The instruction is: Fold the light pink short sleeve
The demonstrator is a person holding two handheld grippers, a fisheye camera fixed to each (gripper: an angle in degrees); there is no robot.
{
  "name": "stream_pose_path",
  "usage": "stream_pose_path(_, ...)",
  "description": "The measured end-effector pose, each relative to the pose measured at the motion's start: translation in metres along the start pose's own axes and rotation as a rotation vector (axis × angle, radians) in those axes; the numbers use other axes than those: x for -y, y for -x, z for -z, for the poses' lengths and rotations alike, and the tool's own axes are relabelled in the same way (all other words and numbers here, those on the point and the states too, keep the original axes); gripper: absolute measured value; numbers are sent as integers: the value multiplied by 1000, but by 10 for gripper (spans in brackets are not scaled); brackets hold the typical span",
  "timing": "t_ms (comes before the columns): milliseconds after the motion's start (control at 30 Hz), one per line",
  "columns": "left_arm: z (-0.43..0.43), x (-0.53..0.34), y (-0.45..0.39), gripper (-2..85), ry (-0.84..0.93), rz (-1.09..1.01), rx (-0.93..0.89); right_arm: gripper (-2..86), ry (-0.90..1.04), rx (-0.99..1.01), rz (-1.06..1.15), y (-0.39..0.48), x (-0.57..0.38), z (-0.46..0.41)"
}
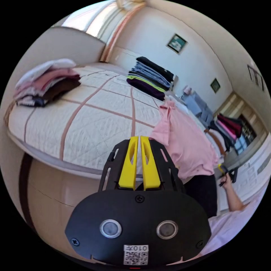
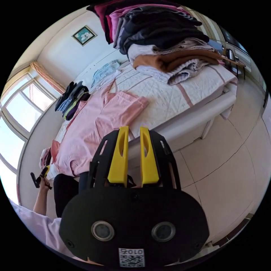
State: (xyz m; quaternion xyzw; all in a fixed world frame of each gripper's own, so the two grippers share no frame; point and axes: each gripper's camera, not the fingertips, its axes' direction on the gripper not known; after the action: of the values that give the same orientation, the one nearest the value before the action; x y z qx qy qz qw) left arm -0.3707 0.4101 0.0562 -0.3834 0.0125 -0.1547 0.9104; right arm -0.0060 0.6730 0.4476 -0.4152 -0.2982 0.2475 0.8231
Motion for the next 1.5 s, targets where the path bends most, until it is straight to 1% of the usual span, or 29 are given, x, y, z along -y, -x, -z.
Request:
stream_pose_path(33, -2, 11, -26, 55, 21, -131, 54, 71, -22, -16, 25, 9, -4, 3)
stream_pose_path(133, -18, 36, -70, 76, 73, -299, 109, 75, -49, -27, 90, 31, 1, 1)
stream_pose_path(200, -37, 44, -88, 76, 137, -372, 129, 75, -15, -30, 119, 44, 9, -6)
stream_pose_path(300, -76, 48, -106, 52, 292, -446, 162, 74, -43, -46, 159, 67, 15, -1)
stream_pose_path(333, -82, 47, -105, 40, 306, -442, 210, 73, -42, -78, 188, 77, 15, 1)
stream_pose_path(367, -79, 47, -103, 34, 277, -425, 228, 73, -24, -114, 222, 85, 14, 1)
stream_pose_path(400, -71, 50, -91, 27, 219, -354, 189, 72, -13, -134, 239, 89, 13, 1)
stream_pose_path(433, -65, 53, -71, 22, 188, -233, 142, 71, 1, -173, 272, 96, 11, 1)
stream_pose_path(467, -63, 54, -61, 21, 181, -182, 122, 70, -1, -203, 298, 100, 8, 3)
stream_pose_path(533, -59, 57, -24, 21, 188, -27, -27, 70, -10, -226, 318, 105, 5, 4)
stream_pose_path(567, -57, 57, -21, 21, 182, -9, -17, 70, -10, -230, 326, 107, 6, 4)
stream_pose_path(600, -54, 60, -20, 21, 176, -5, 42, 70, -10, -230, 330, 109, 7, 3)
stream_pose_path(633, -48, 63, -21, 24, 163, 17, 152, 71, -11, -226, 337, 113, 9, 0)
stream_pose_path(667, -44, 64, -20, 26, 141, 35, 194, 72, -11, -214, 339, 118, 13, -4)
stream_pose_path(700, -34, 68, -17, 27, 88, 101, 222, 73, -14, -204, 338, 121, 15, -5)
stream_pose_path(733, -23, 77, -27, 29, 0, 83, 197, 74, -24, -172, 332, 126, 20, -9)
stream_pose_path(767, -20, 84, -38, 30, -42, 45, 196, 76, -34, -131, 330, 133, 23, -13)
stream_pose_path(800, -24, 103, -71, 34, -83, -84, 209, 77, -38, -108, 334, 137, 25, -15)
stream_pose_path(833, -39, 127, -111, 39, -83, -248, 218, 79, -44, -72, 347, 146, 28, -20)
stream_pose_path(867, -49, 138, -131, 43, -79, -326, 216, 80, -50, -53, 362, 156, 29, -25)
stream_pose_path(933, -102, 183, -202, 53, -77, -573, 159, 83, -63, -31, 389, 171, 28, -29)
stream_pose_path(967, -119, 194, -217, 55, -69, -617, 143, 84, -72, -22, 405, 179, 26, -29)
stream_pose_path(1033, -196, 233, -264, 59, 23, -748, 108, 84, -97, -14, 430, 188, 18, -23)
stream_pose_path(1100, -254, 258, -284, 60, 113, -788, 84, 84, -117, -38, 459, 193, 8, -14)
stream_pose_path(1233, -352, 300, -296, 57, 288, -747, 19, 79, -153, -154, 458, 181, -16, 7)
stream_pose_path(1333, -388, 309, -300, 39, 374, -795, 1, 77, -147, -214, 445, 170, -23, 14)
stream_pose_path(1400, -389, 317, -296, 25, 366, -795, -11, 76, -130, -237, 445, 167, -22, 11)
stream_pose_path(1433, -384, 324, -291, 16, 322, -781, 4, 76, -125, -243, 440, 167, -21, 8)
stream_pose_path(1500, -379, 340, -273, 9, 305, -711, -24, 76, -122, -232, 426, 166, -18, 2)
